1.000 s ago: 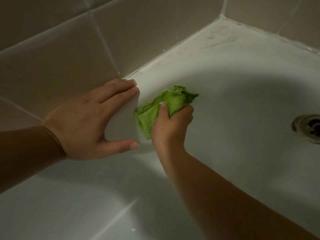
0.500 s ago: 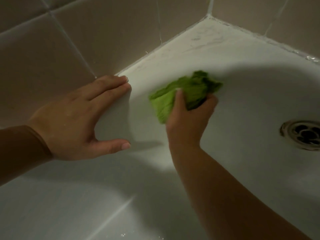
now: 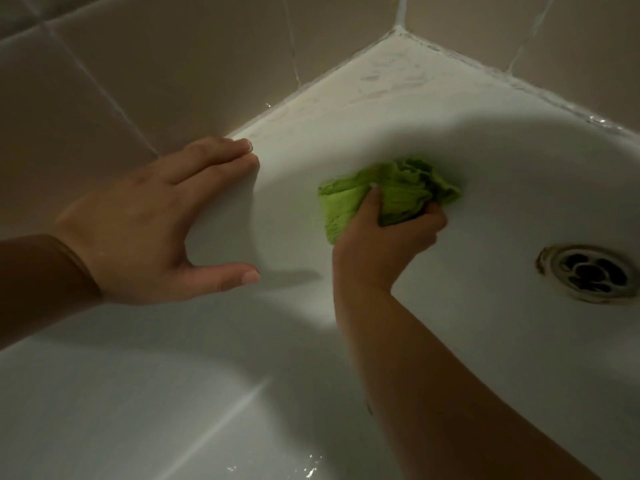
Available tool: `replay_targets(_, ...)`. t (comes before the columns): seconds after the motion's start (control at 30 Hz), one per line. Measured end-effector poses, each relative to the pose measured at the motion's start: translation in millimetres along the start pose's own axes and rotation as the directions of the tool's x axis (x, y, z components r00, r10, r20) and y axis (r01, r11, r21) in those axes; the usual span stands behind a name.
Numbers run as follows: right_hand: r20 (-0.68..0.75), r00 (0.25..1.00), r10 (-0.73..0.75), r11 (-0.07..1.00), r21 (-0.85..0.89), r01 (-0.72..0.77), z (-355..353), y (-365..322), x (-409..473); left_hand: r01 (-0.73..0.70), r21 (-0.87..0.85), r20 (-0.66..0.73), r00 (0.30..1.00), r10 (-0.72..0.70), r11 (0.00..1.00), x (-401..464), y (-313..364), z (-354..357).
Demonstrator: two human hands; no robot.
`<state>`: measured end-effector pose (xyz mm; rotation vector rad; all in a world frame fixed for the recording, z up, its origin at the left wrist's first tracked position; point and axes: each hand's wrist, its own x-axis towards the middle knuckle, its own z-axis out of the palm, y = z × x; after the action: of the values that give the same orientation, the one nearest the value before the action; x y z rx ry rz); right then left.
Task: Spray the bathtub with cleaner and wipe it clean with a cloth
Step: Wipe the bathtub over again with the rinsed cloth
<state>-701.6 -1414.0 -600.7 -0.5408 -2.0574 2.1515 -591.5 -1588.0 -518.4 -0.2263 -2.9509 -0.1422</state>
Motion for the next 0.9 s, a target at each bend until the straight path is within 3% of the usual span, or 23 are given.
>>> replay_targets(0.13,0.190,0.980,0.059,0.996,-0.075,-0.046,-1,9,-12,-0.003,0.011,-0.009,1.000,0.003,1.000,5,-1,2)
replay_targets(0.33,0.038,0.999,-0.026,1.000,0.006,0.026,-9,-10,3,0.005,0.010,-0.021,1.000,-0.004,1.000,12,0,6)
replay_targets(0.5,0.247,0.963,0.104,0.994,-0.064,-0.091,1,-11,-16,0.007,0.011,-0.027,1.000,-0.007,1.000,18,0,8)
replay_targets(0.67,0.074,0.996,0.048,0.998,0.046,-0.051,-6,-19,2,-0.010,0.022,-0.019,1.000,0.010,1.000,20,-2,8)
replay_targets(0.83,0.238,0.961,0.143,0.988,-0.093,-0.124,0,3,-15,-0.013,0.028,-0.011,1.000,0.013,1.000,22,-6,10)
replay_targets(0.9,0.215,0.968,0.127,0.989,-0.103,-0.107,-4,9,-11,-0.010,0.042,-0.020,1.000,0.011,0.999,24,-5,10)
